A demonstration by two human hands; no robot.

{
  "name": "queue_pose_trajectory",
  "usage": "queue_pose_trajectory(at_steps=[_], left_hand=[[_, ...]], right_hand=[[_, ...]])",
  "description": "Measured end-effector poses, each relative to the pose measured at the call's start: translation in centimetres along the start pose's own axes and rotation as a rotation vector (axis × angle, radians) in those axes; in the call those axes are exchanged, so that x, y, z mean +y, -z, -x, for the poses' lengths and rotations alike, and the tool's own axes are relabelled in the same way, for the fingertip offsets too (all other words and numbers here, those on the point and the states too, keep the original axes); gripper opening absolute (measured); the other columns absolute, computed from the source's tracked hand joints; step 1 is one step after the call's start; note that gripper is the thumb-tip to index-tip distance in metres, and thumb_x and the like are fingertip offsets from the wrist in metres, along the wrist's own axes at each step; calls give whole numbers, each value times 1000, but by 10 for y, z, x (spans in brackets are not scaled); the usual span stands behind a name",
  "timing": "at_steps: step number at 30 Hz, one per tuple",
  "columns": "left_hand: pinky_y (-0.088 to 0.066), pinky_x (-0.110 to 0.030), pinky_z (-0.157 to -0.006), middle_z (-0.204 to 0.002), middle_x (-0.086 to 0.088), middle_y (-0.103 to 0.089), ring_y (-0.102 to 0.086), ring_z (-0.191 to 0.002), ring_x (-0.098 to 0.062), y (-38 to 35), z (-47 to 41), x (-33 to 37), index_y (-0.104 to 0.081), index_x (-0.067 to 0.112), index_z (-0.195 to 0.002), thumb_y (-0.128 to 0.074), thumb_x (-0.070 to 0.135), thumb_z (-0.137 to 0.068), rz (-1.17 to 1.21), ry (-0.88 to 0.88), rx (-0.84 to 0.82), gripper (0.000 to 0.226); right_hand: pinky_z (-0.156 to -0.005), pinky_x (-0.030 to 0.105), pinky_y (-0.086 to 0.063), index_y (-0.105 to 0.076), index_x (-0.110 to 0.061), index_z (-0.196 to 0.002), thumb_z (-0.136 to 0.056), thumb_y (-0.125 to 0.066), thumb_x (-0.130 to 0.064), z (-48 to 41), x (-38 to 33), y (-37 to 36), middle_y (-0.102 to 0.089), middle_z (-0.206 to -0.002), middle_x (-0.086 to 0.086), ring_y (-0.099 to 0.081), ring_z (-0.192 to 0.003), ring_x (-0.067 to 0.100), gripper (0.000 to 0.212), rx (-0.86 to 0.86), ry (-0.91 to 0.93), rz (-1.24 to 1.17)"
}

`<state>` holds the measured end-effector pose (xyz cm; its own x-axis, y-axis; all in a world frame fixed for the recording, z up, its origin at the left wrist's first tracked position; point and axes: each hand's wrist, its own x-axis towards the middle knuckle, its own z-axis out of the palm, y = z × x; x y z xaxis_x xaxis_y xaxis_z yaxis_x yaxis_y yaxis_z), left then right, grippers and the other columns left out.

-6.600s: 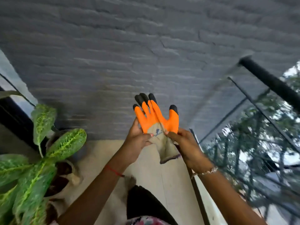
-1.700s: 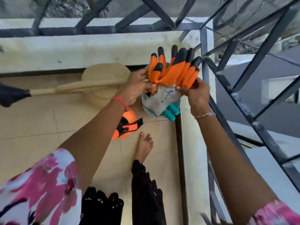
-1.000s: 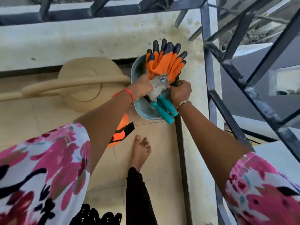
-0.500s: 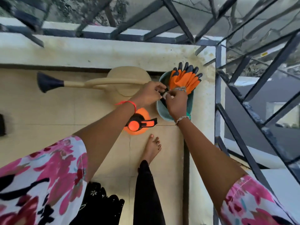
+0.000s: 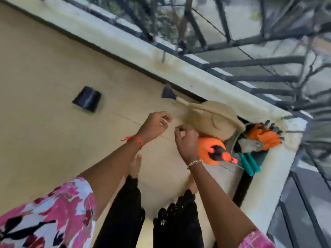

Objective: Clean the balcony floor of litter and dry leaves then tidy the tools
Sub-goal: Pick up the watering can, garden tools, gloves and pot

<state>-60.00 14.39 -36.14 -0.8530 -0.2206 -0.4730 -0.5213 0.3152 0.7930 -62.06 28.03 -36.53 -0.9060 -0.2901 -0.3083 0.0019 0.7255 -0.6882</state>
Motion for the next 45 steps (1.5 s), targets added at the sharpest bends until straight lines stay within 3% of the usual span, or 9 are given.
queue_pose_trajectory(at_steps=[4,10,15,20,26,29,33,40,45], left_hand=[[-40,-1,-65,-99,-13,-68,-57,-72,-8,71,32,-64,-65,0,-102,-51,-12,-82,68,152,145,28],[-42,-5,-67,-91,-4,-65,-60,-80,-18,139,84,-149,-65,8,-98,-52,-12,-81,183,305,352,30],[-43,-9,-70,-90,-4,-66,-64,-84,-20,170,114,-196,-65,12,-95,-52,-11,-79,283,377,464,31],[-46,-18,-75,-93,-4,-66,-59,-79,-14,192,132,-224,-65,7,-101,-52,-8,-83,387,455,481,28],[-40,-5,-64,-111,-10,-63,-56,-87,-14,218,135,-257,-61,6,-114,-59,1,-87,433,499,419,27],[-36,-16,-75,-126,-7,-55,-53,-108,-21,227,121,-273,-53,8,-124,-59,11,-90,482,554,396,35],[-32,-18,-86,-138,-5,-45,-46,-120,-20,230,84,-300,-44,12,-134,-58,20,-91,543,635,323,46],[-32,-23,-95,-140,-9,-42,-43,-126,-22,223,5,-365,-39,14,-137,-58,23,-92,707,750,292,50],[-33,-28,-98,-144,-11,-39,-40,-129,-24,220,-36,-398,-34,14,-141,-54,23,-94,781,799,343,52]], right_hand=[[-78,38,-47,-68,2,-85,-84,-57,-3,8,-52,-59,-67,-89,16,-61,-86,31,12,-212,125,73],[-83,41,-46,-67,1,-91,-87,-57,-9,15,-112,-140,-63,-97,17,-58,-94,34,15,-478,318,259],[-100,39,-38,-57,-7,-117,-91,-55,-31,19,-147,-193,-48,-128,9,-48,-115,26,34,-681,344,480],[-98,38,-42,-44,-9,-134,-92,-53,-36,20,-175,-237,-36,-141,8,-53,-111,28,51,-800,354,644],[-90,38,-45,-20,-9,-146,-96,-47,-34,14,-198,-277,-42,-138,18,-52,-114,32,62,-780,174,705],[-84,38,-46,-11,-9,-149,-98,-44,-33,2,-200,-298,-51,-126,23,-56,-106,35,65,-740,122,700],[-79,38,-48,1,-12,-150,-98,-42,-37,-28,-188,-338,-55,-120,22,-60,-98,33,72,-732,75,716],[-63,31,-44,12,-13,-149,-97,-44,-37,-91,-166,-423,-62,-100,16,-56,-73,23,80,-692,204,791],[-58,34,-44,11,-17,-149,-97,-41,-16,-123,-151,-468,-62,-91,14,-51,-64,22,74,-658,277,810]])
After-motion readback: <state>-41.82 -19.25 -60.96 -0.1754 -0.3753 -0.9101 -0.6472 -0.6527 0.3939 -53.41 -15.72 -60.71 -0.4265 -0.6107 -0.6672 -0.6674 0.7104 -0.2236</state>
